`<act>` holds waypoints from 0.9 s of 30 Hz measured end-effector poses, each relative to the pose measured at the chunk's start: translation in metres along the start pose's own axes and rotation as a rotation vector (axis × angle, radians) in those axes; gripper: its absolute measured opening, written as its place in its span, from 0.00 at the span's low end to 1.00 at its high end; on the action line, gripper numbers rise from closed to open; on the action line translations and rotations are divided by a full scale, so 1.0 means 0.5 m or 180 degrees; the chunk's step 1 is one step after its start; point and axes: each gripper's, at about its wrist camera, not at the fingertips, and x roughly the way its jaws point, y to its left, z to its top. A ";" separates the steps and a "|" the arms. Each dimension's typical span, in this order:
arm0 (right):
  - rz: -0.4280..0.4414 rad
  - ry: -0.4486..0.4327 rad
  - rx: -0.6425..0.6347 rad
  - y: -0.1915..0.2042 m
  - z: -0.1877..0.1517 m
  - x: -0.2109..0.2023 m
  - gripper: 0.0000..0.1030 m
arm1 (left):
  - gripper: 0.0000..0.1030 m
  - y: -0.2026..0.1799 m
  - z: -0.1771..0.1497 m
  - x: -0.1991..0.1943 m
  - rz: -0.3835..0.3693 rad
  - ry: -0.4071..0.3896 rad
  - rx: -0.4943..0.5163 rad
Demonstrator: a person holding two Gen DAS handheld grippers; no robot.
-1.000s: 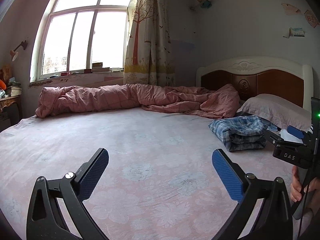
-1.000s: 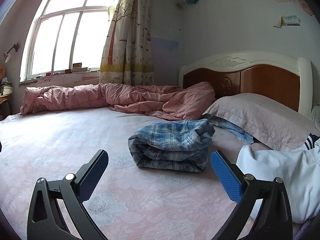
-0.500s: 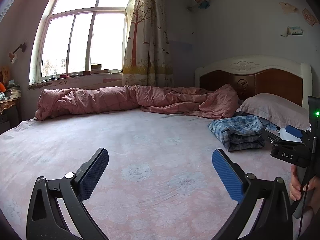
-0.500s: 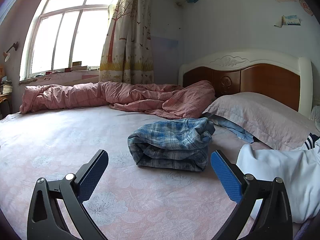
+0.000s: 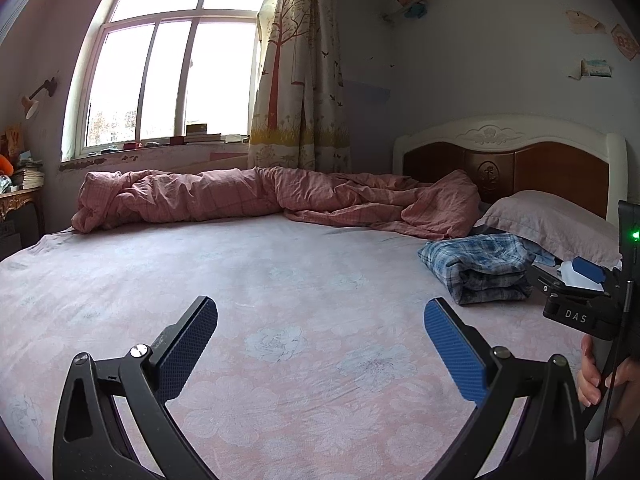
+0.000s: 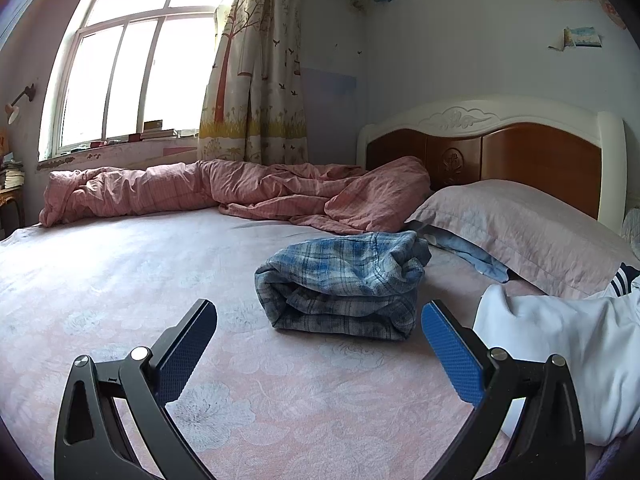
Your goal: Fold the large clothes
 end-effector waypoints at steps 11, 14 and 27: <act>0.0004 0.0012 -0.0001 0.000 0.001 0.002 1.00 | 1.00 0.000 0.001 0.000 -0.0002 0.0004 -0.0002; 0.0002 0.0013 -0.0003 0.000 0.001 0.002 1.00 | 1.00 0.000 0.000 -0.001 -0.0010 0.0004 -0.0002; -0.0006 0.0024 -0.0015 0.000 0.001 0.004 1.00 | 1.00 0.000 -0.003 0.002 -0.0102 0.0080 0.0027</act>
